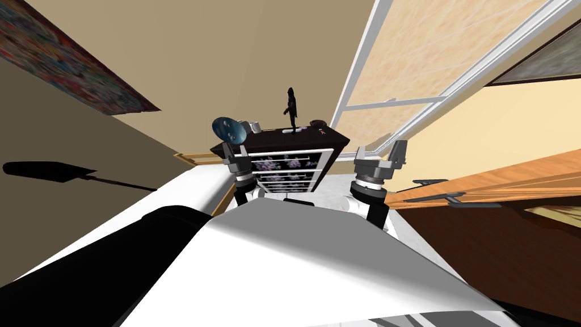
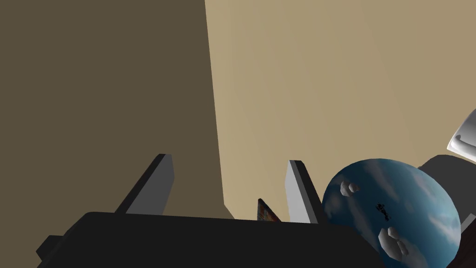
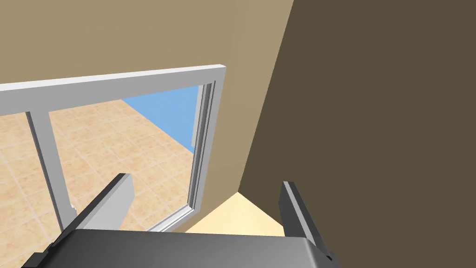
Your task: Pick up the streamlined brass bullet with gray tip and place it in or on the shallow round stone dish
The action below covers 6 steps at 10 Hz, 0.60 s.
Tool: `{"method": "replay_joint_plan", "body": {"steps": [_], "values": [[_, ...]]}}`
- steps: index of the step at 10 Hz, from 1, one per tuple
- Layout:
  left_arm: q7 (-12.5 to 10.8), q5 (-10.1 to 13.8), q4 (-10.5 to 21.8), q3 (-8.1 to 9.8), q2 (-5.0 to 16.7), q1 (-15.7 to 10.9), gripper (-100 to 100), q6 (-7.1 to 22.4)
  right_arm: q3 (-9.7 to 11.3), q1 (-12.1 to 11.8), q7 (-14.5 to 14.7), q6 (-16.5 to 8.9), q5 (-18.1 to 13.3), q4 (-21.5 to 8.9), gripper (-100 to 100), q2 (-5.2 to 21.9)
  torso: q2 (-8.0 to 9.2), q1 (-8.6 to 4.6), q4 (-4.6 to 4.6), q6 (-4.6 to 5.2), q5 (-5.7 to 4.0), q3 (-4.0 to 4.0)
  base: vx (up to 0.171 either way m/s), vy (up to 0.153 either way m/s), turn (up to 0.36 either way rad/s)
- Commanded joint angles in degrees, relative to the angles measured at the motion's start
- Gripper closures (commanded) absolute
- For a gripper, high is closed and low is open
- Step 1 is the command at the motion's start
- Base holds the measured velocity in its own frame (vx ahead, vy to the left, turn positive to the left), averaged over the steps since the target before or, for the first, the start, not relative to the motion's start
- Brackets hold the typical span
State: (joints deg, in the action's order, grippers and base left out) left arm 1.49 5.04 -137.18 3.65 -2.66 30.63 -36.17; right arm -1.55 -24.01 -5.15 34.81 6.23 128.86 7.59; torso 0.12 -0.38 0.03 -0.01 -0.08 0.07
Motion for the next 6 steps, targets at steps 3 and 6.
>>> {"method": "replay_joint_plan", "body": {"steps": [3, 6], "values": [[0.0, 0.0, 0.0, 0.0, 0.0, 0.0, 0, 0.0, -1.7, 1.5, -5.0, -1.3, 2.5, 0.6, -100, 3.2, 0.03, -0.03, 0.01, 0.0, -0.01, 0.01, -0.04, -0.085, 0.106], [0.0, 0.0, 0.0, 0.0, 0.0, 0.0, 0, 0.0, -3.0, 2.9, -9.4, -2.9, 5.0, 1.0, -100, 5.6, -0.06, 0.12, -0.01, 0.0, 0.02, -0.04, -0.022, -0.053, 0.108]]}}
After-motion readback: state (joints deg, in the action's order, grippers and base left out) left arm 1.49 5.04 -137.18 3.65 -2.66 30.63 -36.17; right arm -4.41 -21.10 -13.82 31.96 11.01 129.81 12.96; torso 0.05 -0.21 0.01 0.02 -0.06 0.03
